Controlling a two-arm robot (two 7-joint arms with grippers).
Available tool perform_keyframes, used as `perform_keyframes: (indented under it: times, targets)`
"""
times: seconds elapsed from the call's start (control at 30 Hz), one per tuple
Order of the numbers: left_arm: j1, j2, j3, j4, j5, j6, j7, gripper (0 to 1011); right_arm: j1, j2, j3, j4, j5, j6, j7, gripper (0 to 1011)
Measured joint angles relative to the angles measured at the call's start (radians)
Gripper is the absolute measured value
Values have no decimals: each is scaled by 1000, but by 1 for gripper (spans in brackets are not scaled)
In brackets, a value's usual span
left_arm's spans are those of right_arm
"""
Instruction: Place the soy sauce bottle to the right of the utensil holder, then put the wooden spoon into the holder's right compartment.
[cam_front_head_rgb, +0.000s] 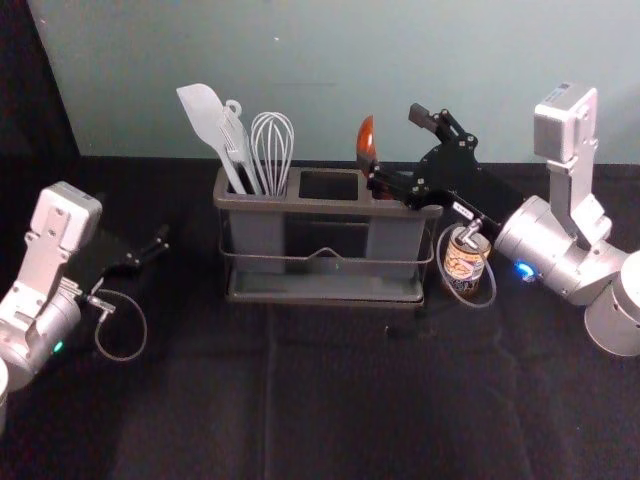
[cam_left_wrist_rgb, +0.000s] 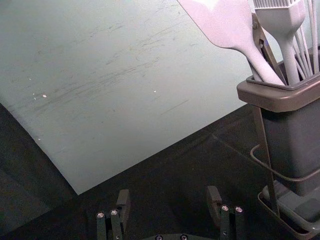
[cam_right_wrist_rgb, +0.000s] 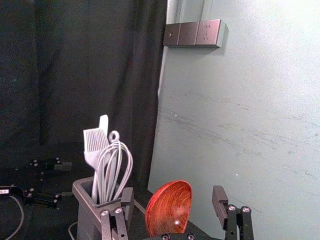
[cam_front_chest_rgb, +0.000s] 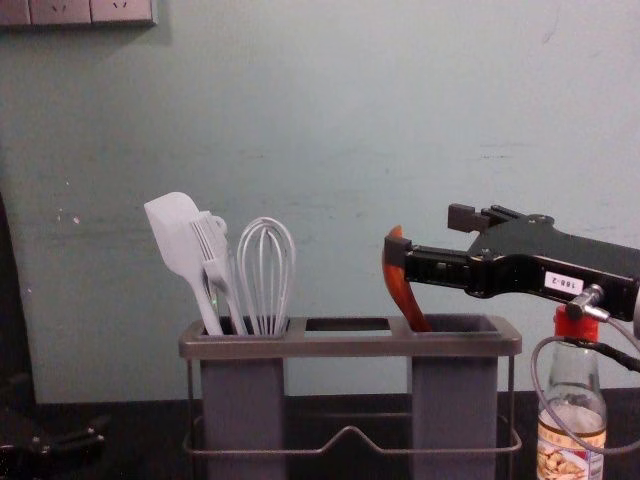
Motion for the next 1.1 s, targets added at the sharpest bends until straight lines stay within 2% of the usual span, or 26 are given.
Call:
perform_keyframes:
  times: [0.47,0.83,1.0,1.1]
  targets:
    - [0,0,0,0,0,0,0,1005,-1,3,-1,-11,-6,7,-5,1002]
    - [0,0,0,0,0,0,0,1005,-60,34,30,-179,-34,93,-81,1002]
    - [0,0,0,0,0,0,0,1005,-103,49,57,-265,-47,147,-127,1002]
    - [0,0,0,0,0,0,0,1005,-151,60,89,-332,-53,189,-165,1002]
